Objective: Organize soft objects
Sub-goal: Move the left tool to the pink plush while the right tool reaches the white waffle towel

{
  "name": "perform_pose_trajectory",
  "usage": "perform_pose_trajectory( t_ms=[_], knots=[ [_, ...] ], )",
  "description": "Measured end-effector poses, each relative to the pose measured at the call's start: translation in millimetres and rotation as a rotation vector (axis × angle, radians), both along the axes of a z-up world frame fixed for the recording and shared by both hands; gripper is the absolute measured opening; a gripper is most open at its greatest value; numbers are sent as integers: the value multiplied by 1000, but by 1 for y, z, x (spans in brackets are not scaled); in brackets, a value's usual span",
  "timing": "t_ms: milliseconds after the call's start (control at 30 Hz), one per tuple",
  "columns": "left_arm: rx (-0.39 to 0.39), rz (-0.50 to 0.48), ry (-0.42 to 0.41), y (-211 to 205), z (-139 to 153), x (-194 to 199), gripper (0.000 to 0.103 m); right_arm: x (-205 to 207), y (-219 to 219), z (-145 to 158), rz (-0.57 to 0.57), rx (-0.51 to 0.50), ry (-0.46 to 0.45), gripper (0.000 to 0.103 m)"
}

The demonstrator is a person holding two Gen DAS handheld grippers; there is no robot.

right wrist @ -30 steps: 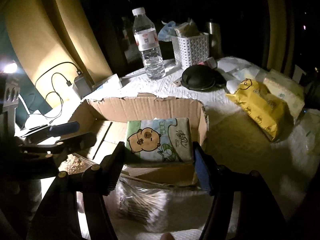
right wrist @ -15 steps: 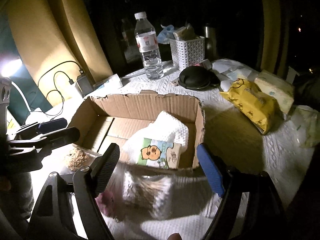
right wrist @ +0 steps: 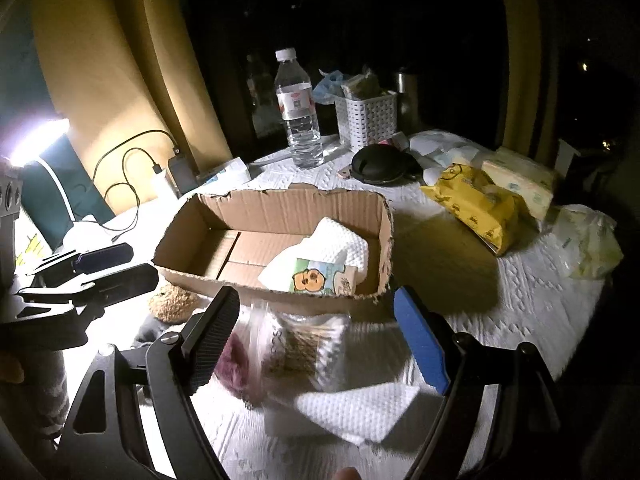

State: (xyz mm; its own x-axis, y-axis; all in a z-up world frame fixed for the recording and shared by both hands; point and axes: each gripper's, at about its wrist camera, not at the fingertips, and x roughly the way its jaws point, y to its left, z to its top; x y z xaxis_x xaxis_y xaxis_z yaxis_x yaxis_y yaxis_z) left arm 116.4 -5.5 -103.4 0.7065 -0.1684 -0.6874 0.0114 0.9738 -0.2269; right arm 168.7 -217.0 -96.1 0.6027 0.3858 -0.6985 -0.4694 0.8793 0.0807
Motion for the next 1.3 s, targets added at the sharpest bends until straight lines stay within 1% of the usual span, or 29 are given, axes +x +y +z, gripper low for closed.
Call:
perform_pose_trajectory(
  t_ms=[333, 567, 733, 1167, 1233, 1300],
  knots=[
    [5, -28, 16, -21, -6, -14, 71, -18, -20, -6, -24, -1, 9, 82],
    [11, -39, 42, -36, -17, -20, 71, -26, -33, -19, -29, 4, 34, 82],
    [15, -38, 66, -41, -28, -24, 71, -27, -34, -43, -26, -9, 82, 82],
    [22, -29, 132, -45, -55, -29, 71, -26, -18, -91, 13, -47, 169, 82],
    [23, -29, 138, -45, -57, -29, 71, -25, -16, -97, 15, -65, 175, 82],
    [25, -30, 141, -46, -58, -28, 71, -28, -14, -101, 20, -87, 161, 82]
  ],
)
